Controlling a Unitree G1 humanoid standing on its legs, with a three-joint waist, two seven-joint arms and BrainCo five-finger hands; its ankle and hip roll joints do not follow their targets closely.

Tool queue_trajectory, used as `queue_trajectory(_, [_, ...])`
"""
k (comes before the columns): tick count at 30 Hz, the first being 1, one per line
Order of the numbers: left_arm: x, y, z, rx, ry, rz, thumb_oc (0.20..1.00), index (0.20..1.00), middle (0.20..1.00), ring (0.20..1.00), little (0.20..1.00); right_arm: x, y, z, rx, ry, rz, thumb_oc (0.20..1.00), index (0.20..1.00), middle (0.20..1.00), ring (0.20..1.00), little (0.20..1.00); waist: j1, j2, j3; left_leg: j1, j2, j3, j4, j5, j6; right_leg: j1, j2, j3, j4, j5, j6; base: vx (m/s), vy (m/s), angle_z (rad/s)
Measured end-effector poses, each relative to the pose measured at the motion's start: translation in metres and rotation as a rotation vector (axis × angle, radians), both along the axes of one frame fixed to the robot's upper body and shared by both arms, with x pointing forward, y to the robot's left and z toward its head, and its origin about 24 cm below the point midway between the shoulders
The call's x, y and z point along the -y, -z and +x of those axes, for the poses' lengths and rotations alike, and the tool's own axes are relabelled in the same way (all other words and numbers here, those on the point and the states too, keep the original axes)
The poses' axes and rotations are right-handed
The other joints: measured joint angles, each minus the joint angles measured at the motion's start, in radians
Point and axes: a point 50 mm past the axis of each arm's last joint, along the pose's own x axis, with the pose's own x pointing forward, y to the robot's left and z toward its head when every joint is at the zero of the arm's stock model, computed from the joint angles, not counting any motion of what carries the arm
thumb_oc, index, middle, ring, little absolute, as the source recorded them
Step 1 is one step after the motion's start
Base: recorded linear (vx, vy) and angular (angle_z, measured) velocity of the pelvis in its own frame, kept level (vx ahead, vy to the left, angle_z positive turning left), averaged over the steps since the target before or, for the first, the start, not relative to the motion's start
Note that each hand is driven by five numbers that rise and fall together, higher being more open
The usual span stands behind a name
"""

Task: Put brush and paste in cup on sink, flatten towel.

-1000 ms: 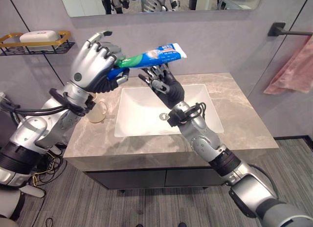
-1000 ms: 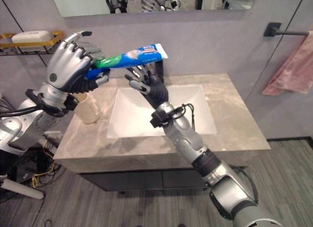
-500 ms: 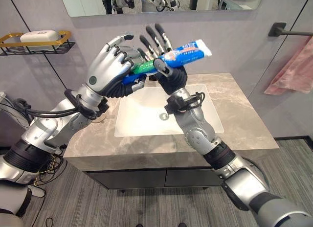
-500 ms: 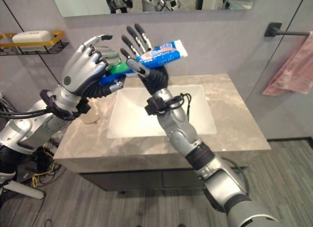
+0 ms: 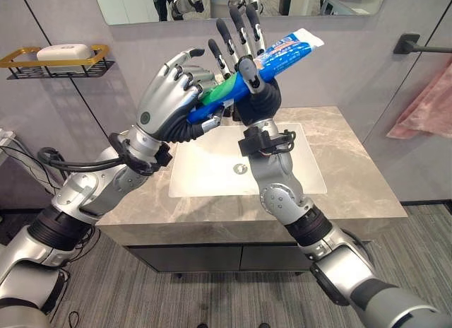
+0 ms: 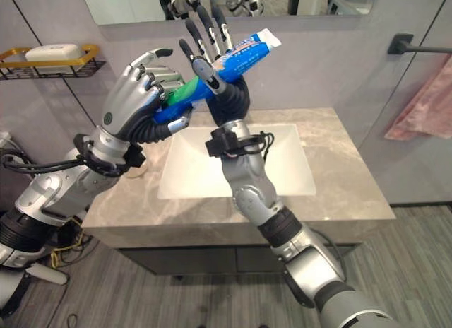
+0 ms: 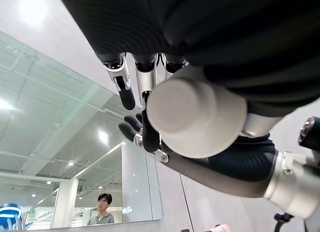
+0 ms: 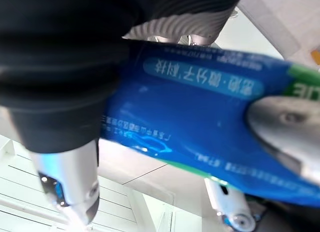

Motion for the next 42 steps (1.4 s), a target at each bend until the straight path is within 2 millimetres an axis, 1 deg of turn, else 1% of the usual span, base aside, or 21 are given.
queue_trajectory(7, [0.000,0.005,-0.001,-0.018,0.002,-0.036,0.200,0.200,0.200,0.200,0.200,-0.001,-0.001,-0.001,-0.002,-0.001,0.006,1.000,1.000,1.000,1.000,1.000,0.008,0.000,0.000,-0.001,0.000,-0.002,0.000,0.000,0.000,0.000,0.000,-0.002,0.000,0.000,0.000,0.00,0.000,0.00])
queue_trajectory(8, [-0.003,0.006,-0.001,-0.021,-0.006,-0.044,0.200,0.200,0.200,0.200,0.200,-0.001,-0.001,-0.001,-0.006,0.001,0.007,0.956,0.956,0.956,0.956,0.956,0.008,0.001,0.000,-0.002,0.000,-0.002,0.000,0.000,0.000,0.000,0.000,-0.002,0.000,0.000,-0.001,0.00,0.000,0.00])
queue_trajectory(14, [-0.009,0.011,-0.006,-0.048,-0.005,-0.085,0.200,0.200,0.200,0.200,0.200,0.000,-0.004,-0.003,0.003,-0.003,0.019,0.937,0.937,0.937,0.937,0.937,0.021,0.001,0.000,-0.003,0.000,-0.006,0.000,0.000,0.000,0.000,0.000,-0.004,0.000,-0.002,-0.002,0.00,0.000,0.01])
queue_trajectory(17, [-0.010,0.017,-0.007,-0.073,-0.003,-0.117,0.200,0.200,0.200,0.200,0.200,0.000,-0.005,-0.004,0.005,-0.003,0.023,0.925,0.925,0.925,0.925,0.925,0.023,0.001,-0.001,-0.008,-0.002,-0.019,0.000,0.003,-0.001,0.000,-0.001,-0.011,0.000,-0.002,-0.002,0.01,-0.002,0.10])
queue_trajectory(19, [-0.008,0.018,-0.007,-0.077,0.002,-0.130,0.200,0.200,0.200,0.200,0.200,0.001,-0.005,-0.004,0.008,0.001,0.028,0.890,0.890,0.890,0.890,0.890,0.023,0.001,-0.001,-0.016,-0.002,-0.029,0.000,0.007,0.000,-0.002,-0.002,-0.024,0.000,-0.002,-0.002,0.01,0.000,0.14])
queue_trajectory(23, [-0.009,0.018,-0.007,-0.078,0.001,-0.131,0.200,0.200,0.200,0.200,0.200,0.002,-0.007,-0.005,0.009,0.006,0.041,0.583,0.583,0.583,0.583,0.583,0.025,0.001,-0.001,-0.017,-0.002,-0.031,0.000,0.008,-0.001,-0.002,-0.002,-0.026,0.000,-0.003,-0.002,0.00,0.000,0.02])
queue_trajectory(24, [-0.009,0.018,-0.006,-0.078,0.000,-0.131,0.200,0.200,0.200,0.200,0.200,0.002,-0.007,-0.005,0.005,0.008,0.043,0.429,0.429,0.429,0.429,0.429,0.024,0.001,-0.001,-0.017,-0.002,-0.031,0.000,0.008,-0.001,-0.002,-0.002,-0.027,0.000,-0.003,-0.002,0.00,0.000,0.00])
queue_trajectory(25, [-0.009,0.018,-0.006,-0.079,-0.002,-0.132,0.200,0.200,0.200,0.200,0.200,0.002,-0.007,-0.005,0.004,0.009,0.043,0.200,0.200,0.200,0.200,0.200,0.024,0.001,-0.001,-0.017,-0.002,-0.030,0.000,0.008,-0.001,-0.002,-0.002,-0.027,0.000,-0.003,-0.002,0.00,0.000,0.00])
queue_trajectory(32, [-0.009,0.019,-0.006,-0.081,-0.010,-0.134,0.200,0.200,0.200,0.200,0.200,-0.001,-0.007,-0.006,0.003,0.000,0.045,0.200,0.200,0.200,0.200,0.200,0.024,0.001,-0.001,-0.017,-0.002,-0.031,0.000,0.008,-0.001,-0.002,-0.002,-0.027,0.000,-0.003,-0.002,0.00,0.000,0.00])
queue_trajectory(34, [-0.006,0.021,-0.005,-0.090,-0.005,-0.160,0.200,0.200,0.200,0.200,0.200,-0.001,-0.006,-0.006,-0.003,0.002,0.060,0.200,0.200,0.200,0.200,0.200,0.026,-0.001,-0.002,-0.017,-0.002,-0.031,0.000,0.008,-0.001,-0.002,-0.002,-0.027,0.000,-0.003,-0.002,0.00,0.000,0.00])
queue_trajectory(35, [-0.005,0.021,-0.004,-0.093,-0.006,-0.176,0.448,0.448,0.448,0.448,0.448,0.000,-0.006,-0.006,-0.014,0.012,0.072,0.200,0.200,0.200,0.200,0.200,0.026,-0.002,-0.003,-0.017,-0.002,-0.032,0.000,0.008,-0.001,-0.002,-0.002,-0.028,0.000,-0.002,-0.002,0.00,0.000,0.00])
queue_trajectory(36, [-0.005,0.021,-0.004,-0.093,-0.006,-0.180,0.790,0.790,0.790,0.790,0.790,0.000,-0.006,-0.006,-0.019,0.014,0.076,0.200,0.200,0.200,0.200,0.200,0.026,-0.002,-0.003,-0.017,-0.002,-0.032,0.000,0.008,-0.001,-0.002,-0.002,-0.028,0.000,-0.002,-0.002,0.00,0.000,0.00])
queue_trajectory(37, [-0.007,0.022,-0.006,-0.095,-0.010,-0.193,0.956,0.956,0.956,0.956,0.956,0.000,-0.006,-0.005,-0.037,0.028,0.086,0.200,0.200,0.200,0.200,0.200,0.026,-0.002,-0.003,-0.017,-0.001,-0.033,0.000,0.008,-0.001,-0.001,-0.001,-0.030,0.000,-0.002,-0.002,0.00,0.000,0.00])
queue_trajectory(38, [-0.010,0.025,-0.009,-0.110,-0.008,-0.228,1.000,1.000,1.000,1.000,1.000,0.001,-0.005,-0.004,-0.059,0.044,0.104,0.200,0.200,0.200,0.200,0.200,0.026,-0.003,-0.003,-0.018,-0.001,-0.034,0.000,0.008,-0.001,-0.001,-0.001,-0.031,0.000,-0.002,-0.002,-0.01,0.000,0.03])
queue_trajectory(42, [-0.018,0.038,-0.018,-0.166,-0.011,-0.328,1.000,1.000,1.000,1.000,1.000,0.014,-0.001,0.002,-0.118,0.120,0.147,0.200,0.200,0.200,0.200,0.200,0.040,-0.008,-0.006,-0.023,-0.001,-0.044,0.000,0.009,-0.002,-0.001,-0.001,-0.036,0.000,-0.003,-0.003,-0.01,0.001,0.08])
